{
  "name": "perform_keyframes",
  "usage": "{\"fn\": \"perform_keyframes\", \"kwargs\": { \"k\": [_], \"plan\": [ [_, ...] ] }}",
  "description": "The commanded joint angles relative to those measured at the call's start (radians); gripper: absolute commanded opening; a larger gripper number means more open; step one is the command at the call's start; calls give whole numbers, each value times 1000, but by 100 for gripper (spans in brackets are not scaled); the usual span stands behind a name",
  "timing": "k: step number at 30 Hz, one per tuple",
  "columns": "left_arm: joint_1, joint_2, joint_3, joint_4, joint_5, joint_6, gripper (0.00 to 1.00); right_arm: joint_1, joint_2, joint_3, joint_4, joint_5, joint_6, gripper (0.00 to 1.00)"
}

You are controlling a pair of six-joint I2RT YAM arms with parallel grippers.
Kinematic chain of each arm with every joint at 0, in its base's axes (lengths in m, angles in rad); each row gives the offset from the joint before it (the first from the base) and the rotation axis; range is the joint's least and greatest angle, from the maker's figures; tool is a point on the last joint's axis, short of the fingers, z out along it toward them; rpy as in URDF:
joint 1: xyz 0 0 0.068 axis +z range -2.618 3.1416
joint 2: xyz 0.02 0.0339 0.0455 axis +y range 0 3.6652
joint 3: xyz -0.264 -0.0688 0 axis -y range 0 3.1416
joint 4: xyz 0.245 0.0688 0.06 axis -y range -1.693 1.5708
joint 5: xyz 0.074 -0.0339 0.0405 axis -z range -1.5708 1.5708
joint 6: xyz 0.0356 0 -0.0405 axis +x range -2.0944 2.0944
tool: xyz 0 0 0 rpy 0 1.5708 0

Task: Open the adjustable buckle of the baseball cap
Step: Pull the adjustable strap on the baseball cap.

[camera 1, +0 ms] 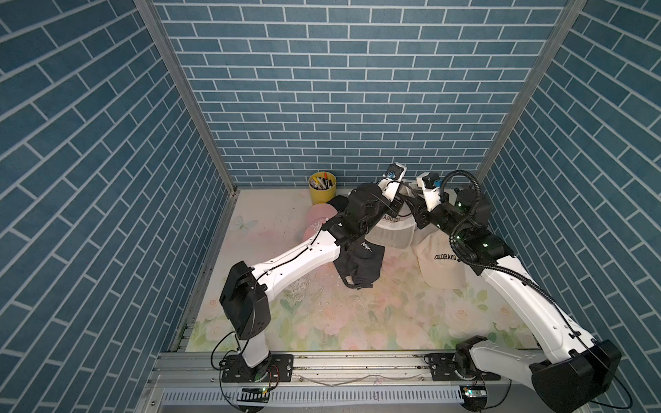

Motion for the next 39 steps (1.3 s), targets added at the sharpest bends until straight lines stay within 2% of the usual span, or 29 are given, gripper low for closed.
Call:
{"fn": "perform_keyframes", "kwargs": {
  "k": [1,5,14,21,24,29,32,36,39],
  "plan": [
    [4,-1,35,-22,37,-26,0,13,-14,-9,79,96,-88,33],
    [4,0,34,-32,49,-38,0,20,-5,-22,134,124,-104,32],
    [4,2,38,-43,62,-43,0,33,25,-14,133,161,-135,14],
    [6,-4,42,-35,103,-41,0,35,46,-10,114,197,-152,16],
    [6,-9,38,-33,108,-41,0,35,57,-13,129,205,-151,24],
    [10,-10,38,-40,115,-38,0,35,69,-14,169,197,-146,25],
    [14,-13,34,-41,113,-38,0,34,74,-9,178,202,-149,20],
    [15,-14,30,-47,110,-37,0,35,65,-10,189,201,-144,5],
    [17,-12,29,-57,116,-34,0,35,63,-4,181,215,-136,0]
  ]
}}
